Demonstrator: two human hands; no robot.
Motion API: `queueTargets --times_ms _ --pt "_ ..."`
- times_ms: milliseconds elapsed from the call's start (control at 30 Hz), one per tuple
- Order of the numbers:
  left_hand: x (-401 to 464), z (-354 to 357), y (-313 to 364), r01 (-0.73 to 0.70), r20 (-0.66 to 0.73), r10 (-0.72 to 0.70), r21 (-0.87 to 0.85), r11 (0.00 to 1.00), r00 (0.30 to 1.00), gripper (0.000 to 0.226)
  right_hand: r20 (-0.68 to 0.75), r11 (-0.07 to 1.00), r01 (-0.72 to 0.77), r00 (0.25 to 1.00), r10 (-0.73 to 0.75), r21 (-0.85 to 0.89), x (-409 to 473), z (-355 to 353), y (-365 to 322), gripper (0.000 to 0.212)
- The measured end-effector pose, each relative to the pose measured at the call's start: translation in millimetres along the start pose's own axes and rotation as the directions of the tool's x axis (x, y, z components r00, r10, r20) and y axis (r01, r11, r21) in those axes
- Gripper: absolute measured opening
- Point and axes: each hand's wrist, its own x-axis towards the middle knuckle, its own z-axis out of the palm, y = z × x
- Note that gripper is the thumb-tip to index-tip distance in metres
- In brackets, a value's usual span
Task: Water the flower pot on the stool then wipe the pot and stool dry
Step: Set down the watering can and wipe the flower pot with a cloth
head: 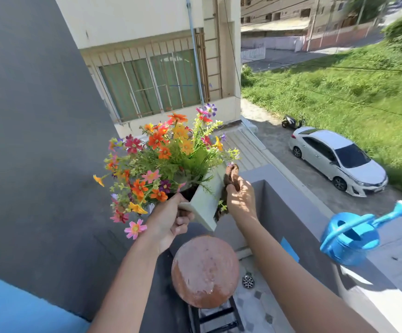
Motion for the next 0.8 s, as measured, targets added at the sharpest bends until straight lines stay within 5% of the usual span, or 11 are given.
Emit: queueTargets --times_ms 167,367,467,567,700,800 --pt "8.6 5.0 -1.0 -0.007 -0.033 0.007 0.005 1.000 0.999 0.018 0.148 0.965 0.260 0.955 -0.258 0.006 -18.7 2.2 -40.3 0.017" --pt "15.4 -1.1 8.8 -0.007 -0.038 0.005 -0.061 0.998 0.999 0.017 0.172 0.859 0.511 0.844 -0.508 0.035 -66.5 15.8 -9.7 0.028" --pt "12.7 -3.6 8.1 -0.022 -0.036 0.021 -0.047 0.999 0.999 0.019 0.246 0.849 0.529 0.822 -0.514 0.004 -78.1 10.2 14.7 0.043" --pt "11.1 -1.5 3.6 -0.030 -0.017 0.029 -0.046 0.998 0.999 0.018 0.159 0.900 0.435 0.888 -0.432 0.019 -65.8 11.7 6.0 0.034" --pt "6.6 3.8 4.0 -0.043 -0.003 0.043 -0.022 0.999 0.999 0.023 0.098 0.847 0.528 0.841 -0.532 0.065 -46.1 5.2 -35.9 0.039" --pt "2.7 6.9 2.9 -0.040 0.034 0.041 -0.024 0.999 0.999 0.043 0.022 0.887 0.461 0.887 -0.461 0.005 -10.8 0.5 -44.1 0.032"
